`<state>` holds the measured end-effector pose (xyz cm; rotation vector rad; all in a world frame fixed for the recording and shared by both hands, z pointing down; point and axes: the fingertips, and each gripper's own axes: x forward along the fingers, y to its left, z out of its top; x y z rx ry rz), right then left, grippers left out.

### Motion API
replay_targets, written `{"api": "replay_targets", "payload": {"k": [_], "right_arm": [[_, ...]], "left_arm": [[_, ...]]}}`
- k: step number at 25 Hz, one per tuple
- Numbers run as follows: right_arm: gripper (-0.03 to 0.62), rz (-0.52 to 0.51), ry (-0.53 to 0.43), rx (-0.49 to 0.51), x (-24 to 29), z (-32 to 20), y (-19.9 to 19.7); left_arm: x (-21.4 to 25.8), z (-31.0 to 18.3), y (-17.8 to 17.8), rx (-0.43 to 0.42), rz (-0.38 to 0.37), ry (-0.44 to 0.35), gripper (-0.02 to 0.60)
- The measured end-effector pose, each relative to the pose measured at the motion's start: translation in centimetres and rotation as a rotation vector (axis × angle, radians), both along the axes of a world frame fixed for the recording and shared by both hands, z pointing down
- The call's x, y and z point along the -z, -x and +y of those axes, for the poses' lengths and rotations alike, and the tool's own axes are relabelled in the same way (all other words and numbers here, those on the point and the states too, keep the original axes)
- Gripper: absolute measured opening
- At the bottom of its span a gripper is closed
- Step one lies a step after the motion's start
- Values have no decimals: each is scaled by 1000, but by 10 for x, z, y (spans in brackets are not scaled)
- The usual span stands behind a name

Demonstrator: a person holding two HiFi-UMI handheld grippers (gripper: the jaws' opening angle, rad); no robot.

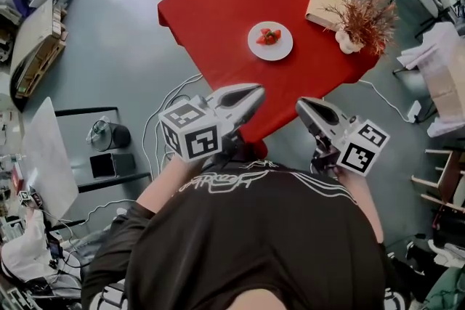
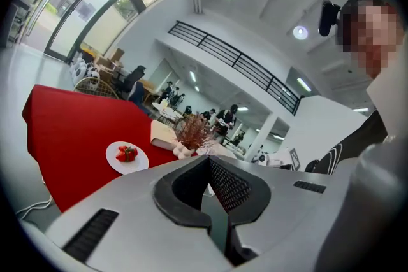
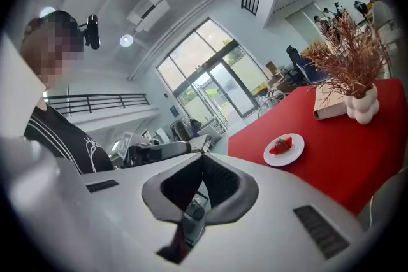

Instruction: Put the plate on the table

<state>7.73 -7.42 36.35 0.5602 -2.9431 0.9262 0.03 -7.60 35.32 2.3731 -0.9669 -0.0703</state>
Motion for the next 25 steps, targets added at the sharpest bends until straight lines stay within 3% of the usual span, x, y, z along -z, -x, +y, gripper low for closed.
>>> {"api": "replay_targets", "payload": {"k": [8,13,25], "right_arm": [[8,-38,16,5,0,32,-13],[8,-10,-15,3,-1,45,-12],[8,-4,13,1,-11,63,-14]], "left_arm": [[-2,35,-20,-11,-1,19,7],[-3,47,-21,-12,1,30,6],[-7,66,-24,-15,31,51,6]]}}
